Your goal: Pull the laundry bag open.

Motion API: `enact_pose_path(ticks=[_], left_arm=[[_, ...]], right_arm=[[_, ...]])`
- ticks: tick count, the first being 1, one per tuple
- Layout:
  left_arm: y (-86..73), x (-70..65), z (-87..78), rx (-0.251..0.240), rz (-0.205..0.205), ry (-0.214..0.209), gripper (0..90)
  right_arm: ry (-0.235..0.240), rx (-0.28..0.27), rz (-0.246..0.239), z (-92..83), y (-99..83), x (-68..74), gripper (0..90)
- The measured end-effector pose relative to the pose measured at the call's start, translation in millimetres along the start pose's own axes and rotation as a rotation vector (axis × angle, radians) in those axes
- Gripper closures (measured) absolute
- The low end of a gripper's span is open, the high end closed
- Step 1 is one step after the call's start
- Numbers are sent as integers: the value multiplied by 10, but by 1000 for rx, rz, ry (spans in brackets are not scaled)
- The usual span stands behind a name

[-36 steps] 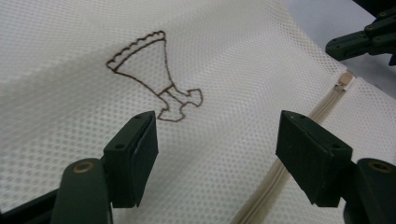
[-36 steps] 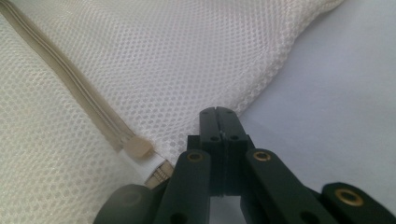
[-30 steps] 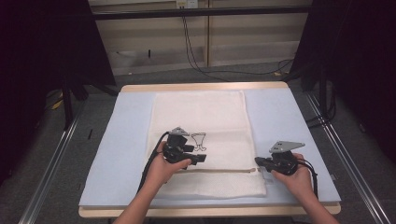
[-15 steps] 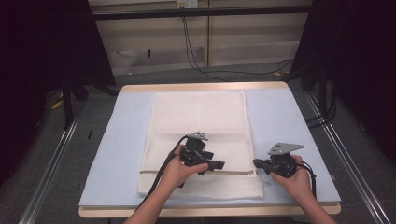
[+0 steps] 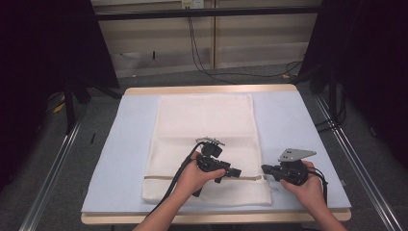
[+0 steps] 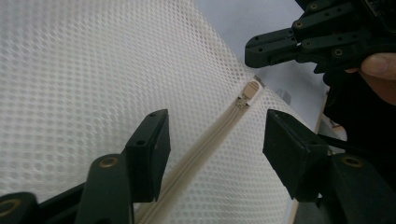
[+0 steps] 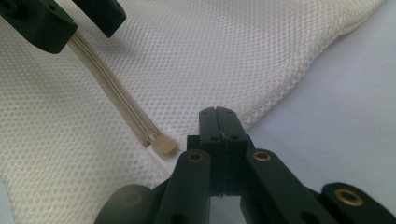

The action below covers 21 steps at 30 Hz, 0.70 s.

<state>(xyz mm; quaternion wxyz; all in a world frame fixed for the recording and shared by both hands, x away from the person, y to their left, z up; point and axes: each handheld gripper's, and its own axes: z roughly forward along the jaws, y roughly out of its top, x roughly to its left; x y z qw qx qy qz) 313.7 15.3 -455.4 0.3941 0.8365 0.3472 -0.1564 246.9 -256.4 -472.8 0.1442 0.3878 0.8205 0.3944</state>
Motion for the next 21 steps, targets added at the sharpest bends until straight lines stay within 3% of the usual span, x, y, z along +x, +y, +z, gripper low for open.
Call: enact_pose_path(ticks=[4,6,9,15,21], left_arm=[[29,-29,50,11,-2,-15,446],[50,-62,85,26,-30,-26,464],[79,-100,139,51,-23,-23,473],[95,-118,230,74,-59,-29,501],[67,-83,237,92,-50,-9,499]], right_arm=[[-5,-4,-5,-67,-20,12,900],[-12,-4,-6,-87,-45,9,900],[-4,0,-3,-107,-73,-3,900],[15,0,-5,-118,-81,42,900],[45,5,-16,-68,-73,86,900]])
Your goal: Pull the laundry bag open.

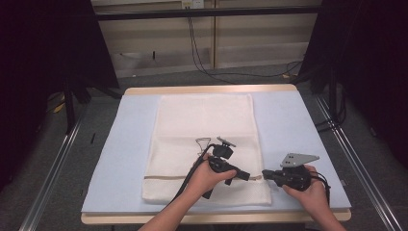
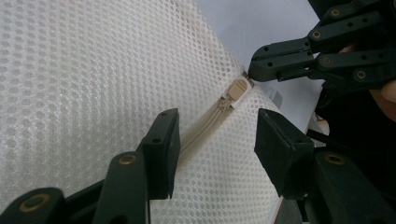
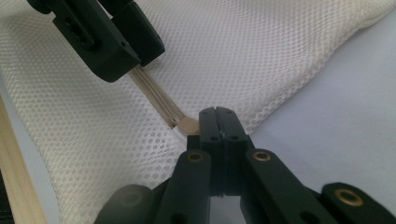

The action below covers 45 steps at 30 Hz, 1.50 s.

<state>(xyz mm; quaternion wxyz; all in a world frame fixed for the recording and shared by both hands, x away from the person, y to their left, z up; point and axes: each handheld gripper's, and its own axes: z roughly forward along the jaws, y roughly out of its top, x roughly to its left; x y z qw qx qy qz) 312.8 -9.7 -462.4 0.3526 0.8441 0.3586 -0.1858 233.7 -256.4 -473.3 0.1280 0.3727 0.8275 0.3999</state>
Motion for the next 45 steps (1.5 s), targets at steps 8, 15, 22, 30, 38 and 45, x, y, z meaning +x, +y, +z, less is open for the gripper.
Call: enact_pose_path(ticks=[8,15,22,30,38,45], left_arm=[[-46,61,10,-8,-17,0,472],[-57,64,24,-17,-23,-2,472],[-66,66,17,-9,-20,5,468],[-84,72,26,-37,-36,-5,461],[-68,53,10,-25,-28,-10,466],[-41,17,22,-17,-53,-37,523]], right_arm=[[2,7,14,56,8,6,900],[23,-8,27,45,41,-2,900],[30,17,38,86,17,-5,900],[63,-29,58,63,56,-2,900],[84,-19,33,155,107,73,900],[39,-18,46,98,68,-24,900]])
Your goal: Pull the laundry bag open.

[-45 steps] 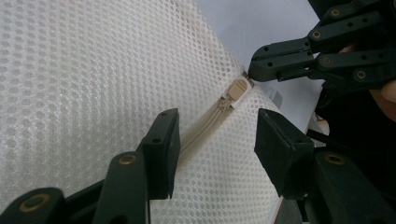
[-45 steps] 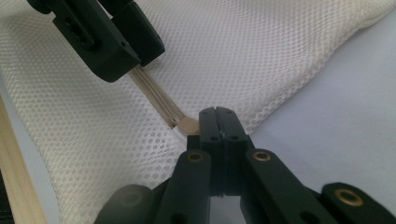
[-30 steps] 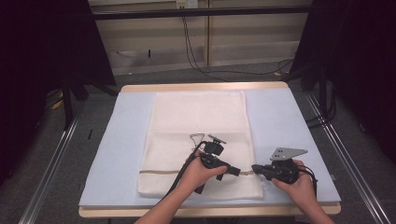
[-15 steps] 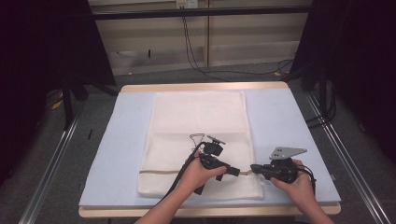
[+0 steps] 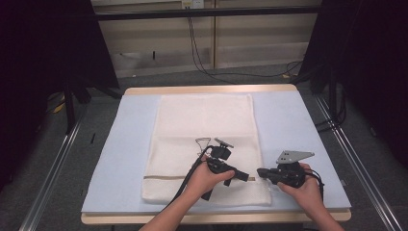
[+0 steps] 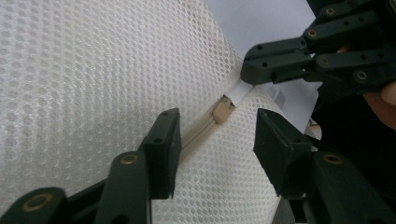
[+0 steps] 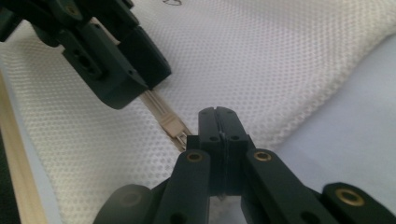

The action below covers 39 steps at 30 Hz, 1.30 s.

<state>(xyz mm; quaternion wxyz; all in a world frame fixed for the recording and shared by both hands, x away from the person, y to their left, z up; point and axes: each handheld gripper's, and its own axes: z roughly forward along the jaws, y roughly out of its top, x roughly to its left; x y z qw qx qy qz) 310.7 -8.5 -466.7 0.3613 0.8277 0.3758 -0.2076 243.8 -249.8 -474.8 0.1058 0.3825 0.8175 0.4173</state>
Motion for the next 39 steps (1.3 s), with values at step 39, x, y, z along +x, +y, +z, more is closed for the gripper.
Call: enact_pose_path(ticks=[39], left_arm=[[71,-66,260,13,-133,19,872]], right_arm=[[-60,22,-49,47,-92,-3,900]])
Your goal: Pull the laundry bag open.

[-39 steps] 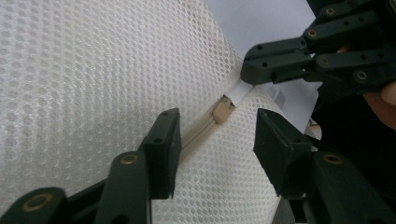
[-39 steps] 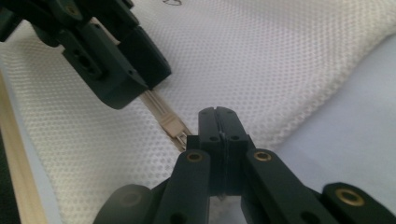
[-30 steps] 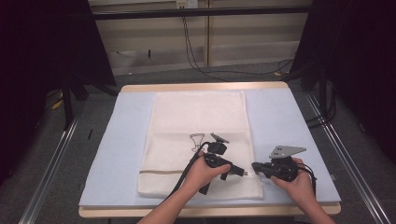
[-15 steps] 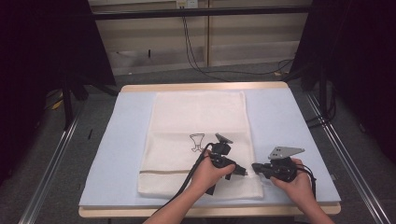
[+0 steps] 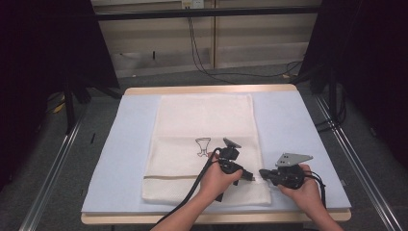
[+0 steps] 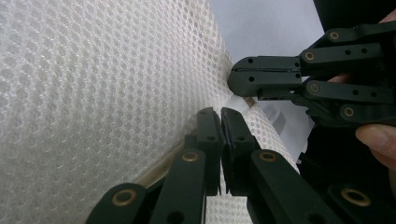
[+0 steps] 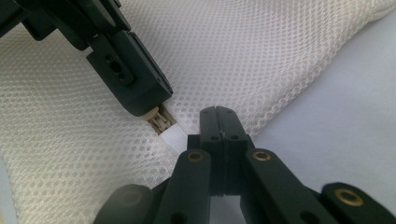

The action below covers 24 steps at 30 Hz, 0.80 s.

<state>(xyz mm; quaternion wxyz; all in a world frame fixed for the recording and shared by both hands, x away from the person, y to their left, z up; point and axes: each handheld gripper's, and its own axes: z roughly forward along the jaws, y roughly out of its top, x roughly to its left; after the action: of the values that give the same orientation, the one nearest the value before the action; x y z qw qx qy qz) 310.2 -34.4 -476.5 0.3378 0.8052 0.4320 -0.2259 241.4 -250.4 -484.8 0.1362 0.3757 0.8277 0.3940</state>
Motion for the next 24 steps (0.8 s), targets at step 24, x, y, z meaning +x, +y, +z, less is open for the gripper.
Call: enact_pose_path(ticks=[24], left_arm=[[-36,81,-185,-9,-62,-29,874]], right_arm=[[-18,15,-40,8,11,23,900]])
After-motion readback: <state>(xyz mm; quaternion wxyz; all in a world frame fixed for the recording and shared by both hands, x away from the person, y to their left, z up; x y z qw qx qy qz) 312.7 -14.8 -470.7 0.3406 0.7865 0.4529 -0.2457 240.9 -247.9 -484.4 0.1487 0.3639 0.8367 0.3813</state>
